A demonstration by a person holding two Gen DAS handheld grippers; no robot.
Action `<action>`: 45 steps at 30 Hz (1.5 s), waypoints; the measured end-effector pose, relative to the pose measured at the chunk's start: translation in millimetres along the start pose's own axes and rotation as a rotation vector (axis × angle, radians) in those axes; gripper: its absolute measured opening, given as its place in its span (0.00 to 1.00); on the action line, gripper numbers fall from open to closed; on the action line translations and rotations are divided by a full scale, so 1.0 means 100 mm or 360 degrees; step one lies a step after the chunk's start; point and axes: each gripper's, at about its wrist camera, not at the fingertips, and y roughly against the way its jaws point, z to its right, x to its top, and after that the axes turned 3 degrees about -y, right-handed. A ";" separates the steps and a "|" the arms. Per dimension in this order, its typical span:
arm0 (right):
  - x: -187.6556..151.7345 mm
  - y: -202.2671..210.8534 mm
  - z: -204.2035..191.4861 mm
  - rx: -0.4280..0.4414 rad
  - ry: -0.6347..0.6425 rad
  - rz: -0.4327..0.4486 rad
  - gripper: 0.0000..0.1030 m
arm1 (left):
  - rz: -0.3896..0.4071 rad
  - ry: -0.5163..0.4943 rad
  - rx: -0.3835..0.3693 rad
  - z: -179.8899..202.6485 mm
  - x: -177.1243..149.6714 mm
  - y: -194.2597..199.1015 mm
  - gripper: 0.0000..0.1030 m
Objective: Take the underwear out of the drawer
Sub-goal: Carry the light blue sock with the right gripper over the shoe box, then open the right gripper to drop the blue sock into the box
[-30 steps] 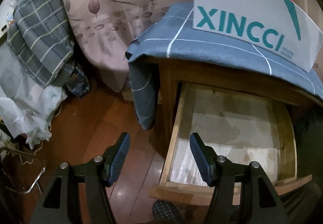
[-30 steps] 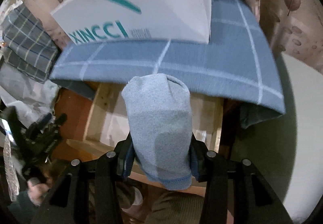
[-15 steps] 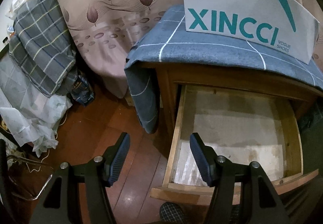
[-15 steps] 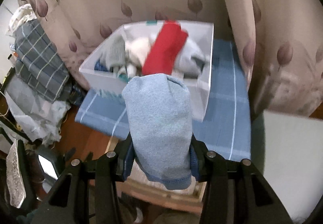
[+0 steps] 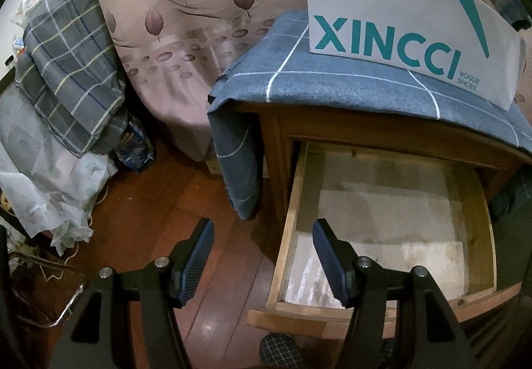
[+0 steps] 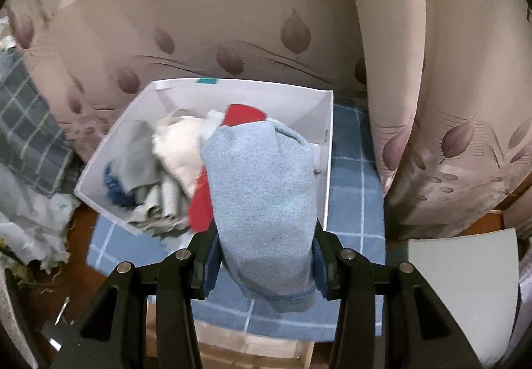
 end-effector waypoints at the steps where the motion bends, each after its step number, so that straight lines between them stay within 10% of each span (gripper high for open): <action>1: 0.03 -0.07 0.01 -0.0014 -0.0007 -0.0014 0.41 | -0.0002 0.0007 -0.0004 -0.01 0.00 0.00 0.61; 26: 0.10 -0.73 -0.19 -0.0151 0.0108 -0.0075 0.50 | -0.0038 0.0064 -0.0048 -0.06 0.01 -0.06 0.61; 32: 0.06 -0.50 -0.25 -0.0196 0.0168 0.0029 0.76 | -0.0041 0.0054 -0.0045 -0.04 0.00 -0.06 0.61; 45: -0.54 0.58 -0.18 -0.0033 0.0093 0.0376 0.98 | -0.0023 0.0007 -0.0059 0.03 -0.02 -0.01 0.61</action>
